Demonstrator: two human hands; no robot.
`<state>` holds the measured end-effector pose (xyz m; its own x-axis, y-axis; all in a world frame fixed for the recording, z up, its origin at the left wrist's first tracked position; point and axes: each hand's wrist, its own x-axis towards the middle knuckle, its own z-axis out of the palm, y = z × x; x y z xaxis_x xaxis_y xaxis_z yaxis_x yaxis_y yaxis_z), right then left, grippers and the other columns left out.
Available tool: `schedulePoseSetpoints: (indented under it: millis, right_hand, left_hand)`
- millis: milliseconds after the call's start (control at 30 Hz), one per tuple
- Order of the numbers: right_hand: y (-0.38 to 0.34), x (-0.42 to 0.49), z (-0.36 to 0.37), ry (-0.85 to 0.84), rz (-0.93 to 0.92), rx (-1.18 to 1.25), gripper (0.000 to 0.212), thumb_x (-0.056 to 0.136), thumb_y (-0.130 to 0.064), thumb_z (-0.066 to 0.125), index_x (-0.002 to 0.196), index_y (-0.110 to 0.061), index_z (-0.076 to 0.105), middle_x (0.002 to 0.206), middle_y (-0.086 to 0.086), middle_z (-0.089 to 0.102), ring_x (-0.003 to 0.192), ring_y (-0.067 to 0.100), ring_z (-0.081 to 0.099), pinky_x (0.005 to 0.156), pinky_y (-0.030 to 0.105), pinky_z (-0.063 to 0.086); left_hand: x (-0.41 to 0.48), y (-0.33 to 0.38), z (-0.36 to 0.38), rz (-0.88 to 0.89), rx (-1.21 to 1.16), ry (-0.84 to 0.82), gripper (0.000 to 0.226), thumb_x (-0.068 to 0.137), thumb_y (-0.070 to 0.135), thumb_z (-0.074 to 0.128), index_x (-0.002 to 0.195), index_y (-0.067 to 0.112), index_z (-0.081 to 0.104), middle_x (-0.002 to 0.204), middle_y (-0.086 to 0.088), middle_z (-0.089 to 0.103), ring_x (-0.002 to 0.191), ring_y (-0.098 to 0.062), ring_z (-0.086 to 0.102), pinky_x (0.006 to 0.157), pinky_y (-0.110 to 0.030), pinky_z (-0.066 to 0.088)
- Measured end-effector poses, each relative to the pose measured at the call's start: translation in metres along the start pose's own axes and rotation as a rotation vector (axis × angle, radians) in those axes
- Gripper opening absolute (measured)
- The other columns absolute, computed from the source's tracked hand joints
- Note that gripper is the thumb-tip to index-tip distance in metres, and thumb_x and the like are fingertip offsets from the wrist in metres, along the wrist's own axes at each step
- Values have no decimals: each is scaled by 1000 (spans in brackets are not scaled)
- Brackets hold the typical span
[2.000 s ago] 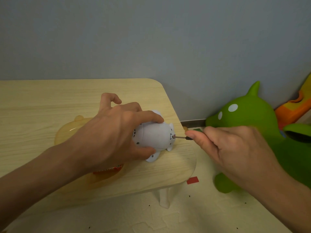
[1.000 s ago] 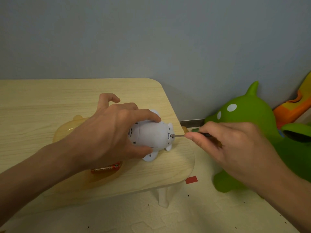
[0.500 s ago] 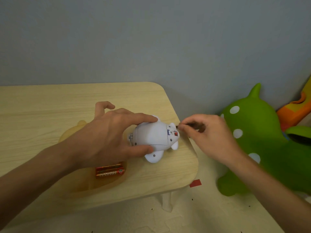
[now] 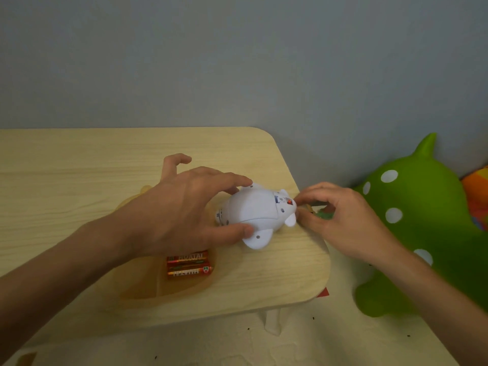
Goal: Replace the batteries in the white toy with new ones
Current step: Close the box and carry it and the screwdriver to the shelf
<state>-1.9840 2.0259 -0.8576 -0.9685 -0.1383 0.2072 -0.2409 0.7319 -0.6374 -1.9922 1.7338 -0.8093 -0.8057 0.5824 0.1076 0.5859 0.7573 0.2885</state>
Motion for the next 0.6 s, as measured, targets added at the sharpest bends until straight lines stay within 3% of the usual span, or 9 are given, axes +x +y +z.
schedulePoseSetpoints:
  millis: [133, 200, 233, 300, 367, 400, 500, 600]
  right_hand:
    - [-2, 4, -9, -53, -7, -37, 32, 81, -41, 75, 110, -31, 82, 111, -16, 78, 102, 1, 73, 88, 26, 54]
    - [-8, 8, -16, -22, -10, -10, 23, 82, -37, 78, 105, -37, 79, 109, -21, 78, 94, -1, 75, 86, 13, 53]
    - [-14, 11, -20, -1, -15, 0, 20, 83, -35, 79, 102, -43, 77, 104, -26, 77, 88, -2, 74, 79, 6, 50]
    - [-25, 16, -23, 32, -30, -7, 17, 84, -40, 76, 95, -53, 73, 95, -38, 74, 79, 1, 70, 70, 8, 47]
    - [-39, 19, -22, 67, -71, -3, 14, 84, -46, 71, 92, -57, 71, 106, -48, 65, 86, -4, 66, 74, 13, 45]
    - [-47, 21, -19, 77, -100, 4, 14, 84, -45, 70, 92, -57, 70, 109, -50, 62, 90, -10, 64, 75, 9, 44]
    - [-71, 22, -8, 80, -199, 32, 16, 87, -37, 70, 95, -50, 70, 105, -50, 65, 96, -31, 55, 79, -7, 36]
    - [-92, 21, 4, 80, -270, 2, 15, 89, -38, 69, 102, -41, 74, 107, -35, 70, 104, -20, 58, 92, 0, 39]
  left_hand:
    - [-13, -9, -16, -6, 36, 66, 78, 78, 88, 43, 144, 48, 46, 137, 26, 60, 132, 9, 44, 124, -41, 14]
    - [-21, -23, -26, -51, 42, 74, 79, 76, 87, 45, 145, 48, 46, 140, 25, 60, 132, 3, 46, 117, -35, 23]
    - [-26, -32, -32, -89, 41, 57, 82, 74, 89, 45, 146, 49, 45, 142, 25, 58, 131, 1, 48, 113, -33, 30]
    - [-35, -51, -42, -190, 19, -25, 90, 67, 95, 44, 147, 52, 43, 144, 28, 55, 127, 2, 50, 107, -31, 42]
    - [-41, -67, -52, -267, -5, -130, 94, 63, 98, 48, 145, 52, 45, 138, 31, 56, 118, 8, 54, 102, -31, 50]
    - [-42, -72, -55, -297, -4, -181, 91, 64, 96, 53, 143, 51, 48, 130, 32, 58, 113, 11, 55, 99, -29, 51]
    - [-47, -77, -55, -330, 7, -249, 71, 71, 71, 75, 135, 46, 57, 112, 30, 61, 99, 12, 57, 86, -19, 50]
    - [-49, -79, -46, -303, -35, -145, 51, 73, 52, 87, 117, 45, 62, 98, 25, 65, 87, 6, 61, 71, -13, 44]
